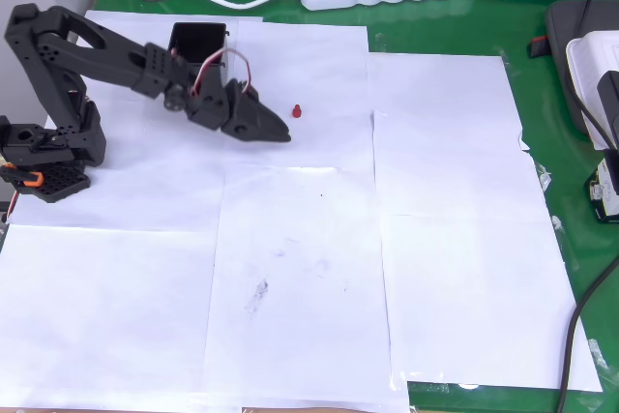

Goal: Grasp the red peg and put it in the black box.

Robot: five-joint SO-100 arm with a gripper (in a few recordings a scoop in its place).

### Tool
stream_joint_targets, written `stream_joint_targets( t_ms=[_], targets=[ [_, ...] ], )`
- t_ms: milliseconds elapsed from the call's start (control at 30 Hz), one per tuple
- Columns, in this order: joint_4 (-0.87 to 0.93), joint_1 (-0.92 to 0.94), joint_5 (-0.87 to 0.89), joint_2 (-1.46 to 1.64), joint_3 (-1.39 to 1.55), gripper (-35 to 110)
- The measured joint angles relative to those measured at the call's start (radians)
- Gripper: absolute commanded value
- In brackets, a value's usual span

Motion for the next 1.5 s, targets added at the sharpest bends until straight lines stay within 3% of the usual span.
stream_joint_targets(
  t_ms=[233,433,733,967,1500],
  targets=[
    [-0.368,-0.029,-0.005,0.155,-0.107,1],
    [-0.503,-0.041,-0.017,0.247,-0.141,2],
    [-0.923,-0.091,-0.041,0.374,-0.336,17],
    [-1.043,-0.181,-0.034,0.425,-0.382,34],
    [-1.002,-0.206,-0.040,0.561,-0.176,36]
  ],
)
